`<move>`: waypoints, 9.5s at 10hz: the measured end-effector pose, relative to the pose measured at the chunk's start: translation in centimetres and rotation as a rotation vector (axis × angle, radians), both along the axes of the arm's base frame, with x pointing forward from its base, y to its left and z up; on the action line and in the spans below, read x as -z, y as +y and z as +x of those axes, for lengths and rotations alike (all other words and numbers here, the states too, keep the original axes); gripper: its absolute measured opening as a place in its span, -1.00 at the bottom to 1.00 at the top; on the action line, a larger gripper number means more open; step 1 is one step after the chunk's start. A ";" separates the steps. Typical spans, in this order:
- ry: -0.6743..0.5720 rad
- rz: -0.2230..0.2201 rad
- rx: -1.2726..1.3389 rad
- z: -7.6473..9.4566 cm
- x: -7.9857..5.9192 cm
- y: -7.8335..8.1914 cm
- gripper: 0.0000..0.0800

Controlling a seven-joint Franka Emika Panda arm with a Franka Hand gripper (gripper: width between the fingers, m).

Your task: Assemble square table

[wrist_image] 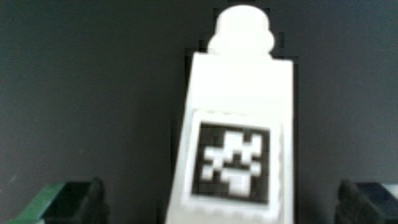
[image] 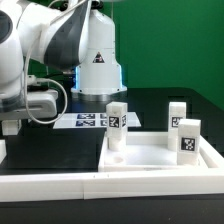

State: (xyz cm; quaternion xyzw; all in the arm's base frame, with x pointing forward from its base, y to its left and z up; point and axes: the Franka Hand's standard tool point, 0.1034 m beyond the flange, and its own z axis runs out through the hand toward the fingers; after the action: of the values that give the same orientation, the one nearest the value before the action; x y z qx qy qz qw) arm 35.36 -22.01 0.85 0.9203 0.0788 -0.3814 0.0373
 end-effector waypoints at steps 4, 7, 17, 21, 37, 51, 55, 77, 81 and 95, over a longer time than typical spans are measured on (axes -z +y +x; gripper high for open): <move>0.295 -0.032 0.035 -1.3 0.0 1.3 0.62; 0.305 -0.036 0.023 -0.7 0.5 1.6 0.62; 0.307 -0.026 0.032 -0.5 -0.6 2.0 -0.28; 0.268 0.009 0.050 1.1 -5.9 3.9 -0.27; -0.582 0.114 0.081 11.6 -9.1 9.2 -0.27; -1.001 0.080 0.247 21.5 -11.8 16.3 -0.27; -0.997 0.079 0.247 21.3 -11.6 16.1 -0.27; -1.231 0.062 0.183 26.8 -10.2 20.7 -0.27; -1.234 0.063 0.174 26.3 -9.9 20.7 -0.27; -1.210 0.155 0.223 25.9 -9.7 18.4 -0.27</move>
Offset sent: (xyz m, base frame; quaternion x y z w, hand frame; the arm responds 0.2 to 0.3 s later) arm -0.0001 0.0133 0.0048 0.0107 -0.2017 0.0176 0.9792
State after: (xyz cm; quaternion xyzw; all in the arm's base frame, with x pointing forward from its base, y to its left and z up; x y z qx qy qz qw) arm 61.25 -3.58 10.54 0.9761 -0.0256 0.2133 -0.0317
